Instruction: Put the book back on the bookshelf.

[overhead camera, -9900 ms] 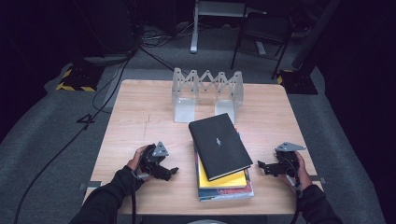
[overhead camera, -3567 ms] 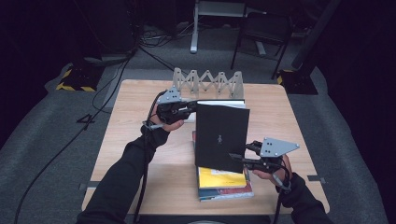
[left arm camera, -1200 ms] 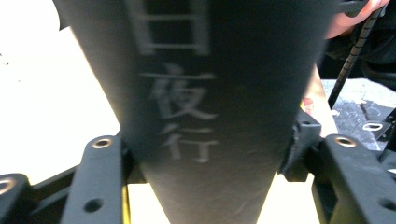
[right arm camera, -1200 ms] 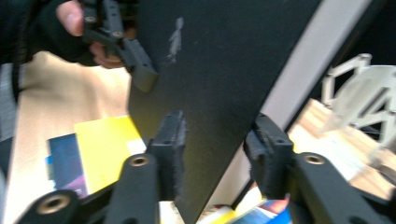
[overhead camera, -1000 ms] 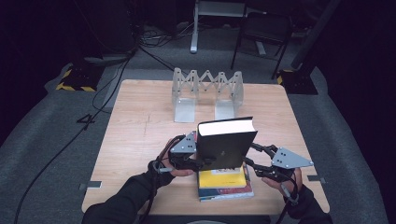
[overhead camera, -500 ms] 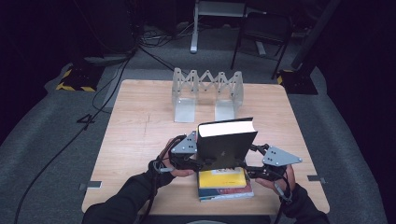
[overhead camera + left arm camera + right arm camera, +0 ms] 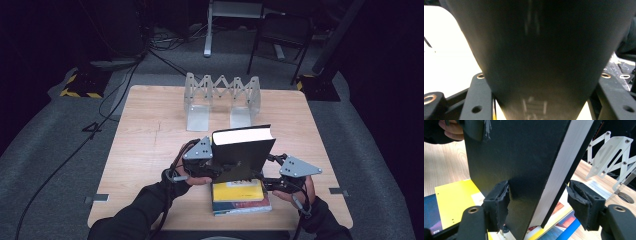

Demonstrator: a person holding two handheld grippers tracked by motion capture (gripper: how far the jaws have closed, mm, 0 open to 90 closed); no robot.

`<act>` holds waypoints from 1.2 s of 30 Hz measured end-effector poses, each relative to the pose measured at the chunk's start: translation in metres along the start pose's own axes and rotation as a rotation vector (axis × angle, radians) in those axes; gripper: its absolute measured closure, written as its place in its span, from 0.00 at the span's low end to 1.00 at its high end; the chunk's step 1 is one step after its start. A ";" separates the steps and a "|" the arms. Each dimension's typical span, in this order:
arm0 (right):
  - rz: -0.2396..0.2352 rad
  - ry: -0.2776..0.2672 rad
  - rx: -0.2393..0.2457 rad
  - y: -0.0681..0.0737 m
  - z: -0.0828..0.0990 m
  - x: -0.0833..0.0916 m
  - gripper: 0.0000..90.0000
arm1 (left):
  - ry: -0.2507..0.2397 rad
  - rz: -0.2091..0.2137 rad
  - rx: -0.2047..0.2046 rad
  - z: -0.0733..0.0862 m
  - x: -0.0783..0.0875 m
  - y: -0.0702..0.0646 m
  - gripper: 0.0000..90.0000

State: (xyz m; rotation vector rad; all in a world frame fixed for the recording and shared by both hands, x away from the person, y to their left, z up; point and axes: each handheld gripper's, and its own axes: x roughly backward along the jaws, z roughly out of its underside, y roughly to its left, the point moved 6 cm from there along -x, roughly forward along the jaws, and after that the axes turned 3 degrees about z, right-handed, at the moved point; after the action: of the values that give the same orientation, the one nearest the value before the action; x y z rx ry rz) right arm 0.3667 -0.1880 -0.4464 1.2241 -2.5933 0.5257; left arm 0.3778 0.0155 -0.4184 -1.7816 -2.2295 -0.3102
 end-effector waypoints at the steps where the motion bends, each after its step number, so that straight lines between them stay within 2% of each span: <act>1: 0.000 0.000 0.000 0.000 0.000 0.000 0.38 | 0.000 0.000 0.000 0.000 0.000 0.000 0.50; 5: 0.000 0.000 0.001 0.000 0.000 0.000 0.38 | -0.050 0.000 0.011 -0.010 0.003 0.000 0.50; 13: 0.002 0.005 -0.002 0.000 0.000 -0.001 0.38 | -0.108 -0.021 0.021 -0.027 0.006 0.002 0.44; 14: 0.004 0.007 -0.001 0.000 0.000 -0.001 0.38 | -0.138 -0.028 0.032 -0.031 0.007 0.003 0.44; 15: 0.005 0.004 -0.002 0.000 -0.001 -0.001 0.38 | -0.148 -0.015 0.037 -0.035 0.009 0.002 0.44; 18: 0.005 0.005 -0.001 0.001 -0.001 -0.001 0.37 | -0.146 -0.018 0.026 -0.042 0.009 0.003 0.44; 22: 0.005 0.002 -0.008 0.001 -0.001 -0.001 0.37 | -0.147 -0.005 0.038 -0.042 0.006 0.004 0.43; 27: -0.002 0.000 -0.007 0.002 -0.002 -0.002 0.36 | -0.122 0.007 0.020 -0.042 0.001 0.002 0.42; 31: -0.003 0.000 -0.007 0.002 -0.002 -0.001 0.36 | -0.124 0.045 0.017 -0.043 0.002 0.000 0.49; 36: -0.003 0.004 -0.008 0.002 -0.001 -0.001 0.35 | -0.125 0.041 0.009 -0.044 0.003 -0.002 0.53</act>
State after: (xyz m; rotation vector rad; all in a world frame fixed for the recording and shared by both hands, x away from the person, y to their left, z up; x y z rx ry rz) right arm 0.3662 -0.1857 -0.4458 1.2229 -2.5881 0.5166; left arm 0.3784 0.0035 -0.3758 -1.8874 -2.2698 -0.1847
